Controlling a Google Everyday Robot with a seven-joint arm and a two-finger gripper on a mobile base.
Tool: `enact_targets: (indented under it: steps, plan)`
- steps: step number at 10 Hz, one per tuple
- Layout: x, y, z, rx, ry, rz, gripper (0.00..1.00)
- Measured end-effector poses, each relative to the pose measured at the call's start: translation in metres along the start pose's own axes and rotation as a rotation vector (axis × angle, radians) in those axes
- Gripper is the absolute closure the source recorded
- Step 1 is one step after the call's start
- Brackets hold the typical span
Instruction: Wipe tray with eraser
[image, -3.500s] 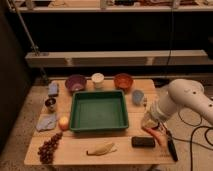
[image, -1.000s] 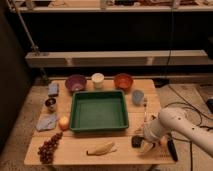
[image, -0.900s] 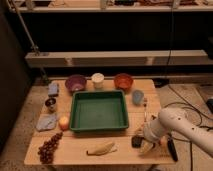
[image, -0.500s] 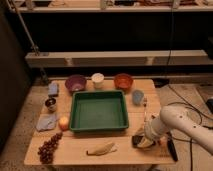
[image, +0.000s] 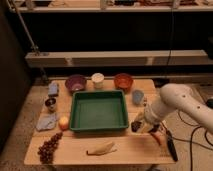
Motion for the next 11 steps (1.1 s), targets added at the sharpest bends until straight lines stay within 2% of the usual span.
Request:
enact_targets:
  steps: [2,3,5,7,8,9,11]
  plan:
    - [-0.043,-0.022,-0.021,0.006,-0.019,-0.038,1.0]
    - [-0.068,-0.03,-0.022,0.003,-0.03,-0.059,1.0]
    - [-0.119,-0.043,-0.008,-0.014,-0.056,-0.106,1.0]
    - [-0.16,-0.053,0.021,-0.039,-0.101,-0.144,1.0]
    - [-0.174,-0.055,0.031,-0.051,-0.126,-0.154,1.0]
    - [-0.178,-0.055,0.033,-0.054,-0.134,-0.156,1.0]
    - [-0.175,-0.055,0.032,-0.051,-0.134,-0.15,1.0]
